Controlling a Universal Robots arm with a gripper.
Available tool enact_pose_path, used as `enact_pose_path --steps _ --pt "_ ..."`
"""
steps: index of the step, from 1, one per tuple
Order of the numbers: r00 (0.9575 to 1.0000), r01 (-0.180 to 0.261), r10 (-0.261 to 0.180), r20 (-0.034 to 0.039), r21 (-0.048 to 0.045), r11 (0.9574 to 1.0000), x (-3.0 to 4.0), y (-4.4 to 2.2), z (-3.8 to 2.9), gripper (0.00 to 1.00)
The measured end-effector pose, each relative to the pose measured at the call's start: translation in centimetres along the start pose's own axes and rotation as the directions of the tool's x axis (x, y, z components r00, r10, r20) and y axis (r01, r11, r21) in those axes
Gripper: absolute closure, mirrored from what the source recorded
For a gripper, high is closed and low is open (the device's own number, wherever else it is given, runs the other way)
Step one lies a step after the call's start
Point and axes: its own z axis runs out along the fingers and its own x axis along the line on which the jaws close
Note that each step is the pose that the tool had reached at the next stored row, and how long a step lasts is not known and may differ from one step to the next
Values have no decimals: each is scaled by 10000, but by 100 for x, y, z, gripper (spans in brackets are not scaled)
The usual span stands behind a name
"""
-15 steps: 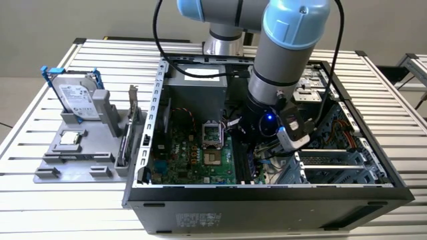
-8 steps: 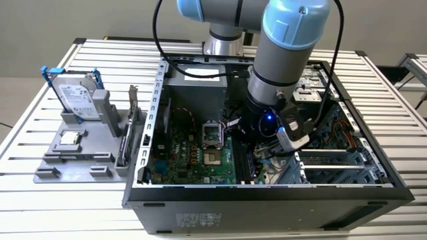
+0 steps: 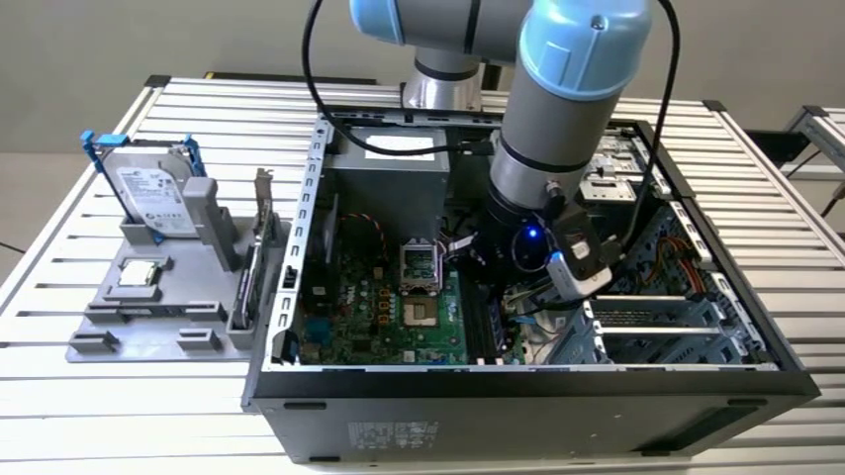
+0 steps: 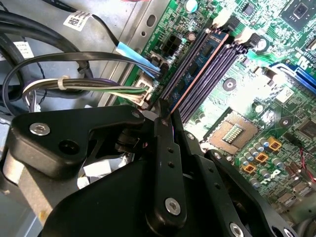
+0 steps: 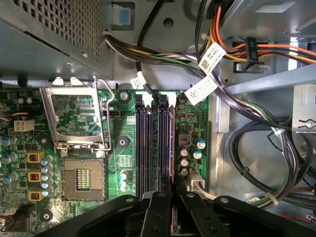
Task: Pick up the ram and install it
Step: 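Insert the ram into the slot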
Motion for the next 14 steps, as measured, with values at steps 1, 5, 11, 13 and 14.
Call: enact_pose_path --steps 1,5,11,13,14 --pt "10000 0 0 0 0 10000 0 0 4 100" --pt "10000 -1 1 0 -12 10000 0 0 24 100" --pt "10000 0 0 -1 -40 10000 0 0 46 100" --pt "10000 0 0 -1 -41 10000 0 0 48 100" --pt "10000 0 0 -1 -41 10000 0 0 48 100"
